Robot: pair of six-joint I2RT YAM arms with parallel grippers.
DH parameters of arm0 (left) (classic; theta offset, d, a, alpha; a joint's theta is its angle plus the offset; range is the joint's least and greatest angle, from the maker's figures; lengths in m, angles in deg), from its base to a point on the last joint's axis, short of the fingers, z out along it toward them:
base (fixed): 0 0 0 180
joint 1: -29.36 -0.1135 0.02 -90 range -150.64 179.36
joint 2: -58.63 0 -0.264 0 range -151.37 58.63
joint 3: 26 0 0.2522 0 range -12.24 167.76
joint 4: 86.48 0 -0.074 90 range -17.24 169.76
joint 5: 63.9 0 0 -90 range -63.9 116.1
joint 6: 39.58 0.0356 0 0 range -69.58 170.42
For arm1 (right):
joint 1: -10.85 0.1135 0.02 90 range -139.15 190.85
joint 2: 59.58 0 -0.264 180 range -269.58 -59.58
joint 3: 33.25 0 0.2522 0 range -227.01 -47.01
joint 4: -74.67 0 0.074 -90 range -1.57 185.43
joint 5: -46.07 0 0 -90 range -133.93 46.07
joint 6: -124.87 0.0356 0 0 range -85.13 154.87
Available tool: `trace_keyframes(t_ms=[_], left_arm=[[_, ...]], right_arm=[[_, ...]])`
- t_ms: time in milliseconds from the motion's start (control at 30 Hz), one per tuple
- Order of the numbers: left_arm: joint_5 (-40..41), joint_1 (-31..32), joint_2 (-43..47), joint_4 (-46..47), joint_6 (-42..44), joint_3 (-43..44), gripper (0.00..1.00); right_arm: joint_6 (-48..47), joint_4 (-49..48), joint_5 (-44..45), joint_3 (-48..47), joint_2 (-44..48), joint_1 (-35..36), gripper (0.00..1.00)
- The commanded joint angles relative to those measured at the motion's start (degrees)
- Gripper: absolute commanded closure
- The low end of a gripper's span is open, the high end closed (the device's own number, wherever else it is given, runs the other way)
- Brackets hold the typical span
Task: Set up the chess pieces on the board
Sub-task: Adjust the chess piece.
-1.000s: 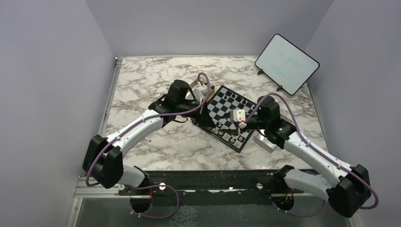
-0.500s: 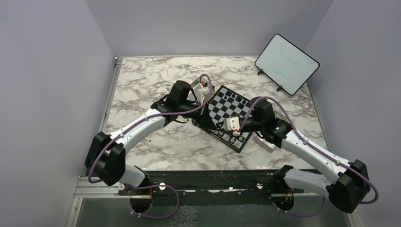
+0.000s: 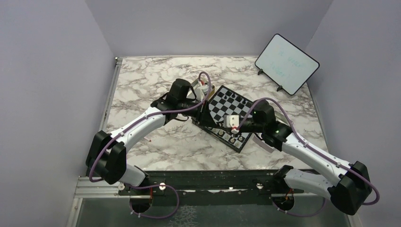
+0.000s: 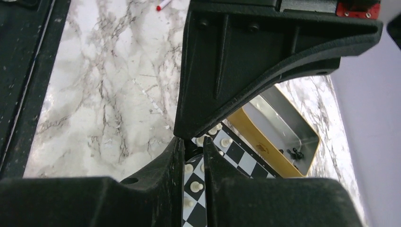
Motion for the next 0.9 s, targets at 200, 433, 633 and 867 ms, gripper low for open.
trace_keyframes(t_ms=[200,433,633,867], left_arm=[[11.79,-2.79,8.28,13.20,-11.78,-0.13,0.49],[12.84,-2.88,9.01,22.21,-19.38,-1.55,0.58],[13.04,-2.88,7.46,26.65,-25.14,-2.15,0.64],[12.74,-2.84,5.95,29.62,-29.09,-3.38,0.65]], right_arm=[[26.93,-23.61,17.67,5.42,4.90,0.61,0.99],[39.32,-36.72,22.84,9.86,6.39,0.61,0.99],[45.23,-43.17,25.51,11.43,6.07,0.61,0.99],[46.67,-44.71,26.68,11.25,5.33,0.56,0.99]])
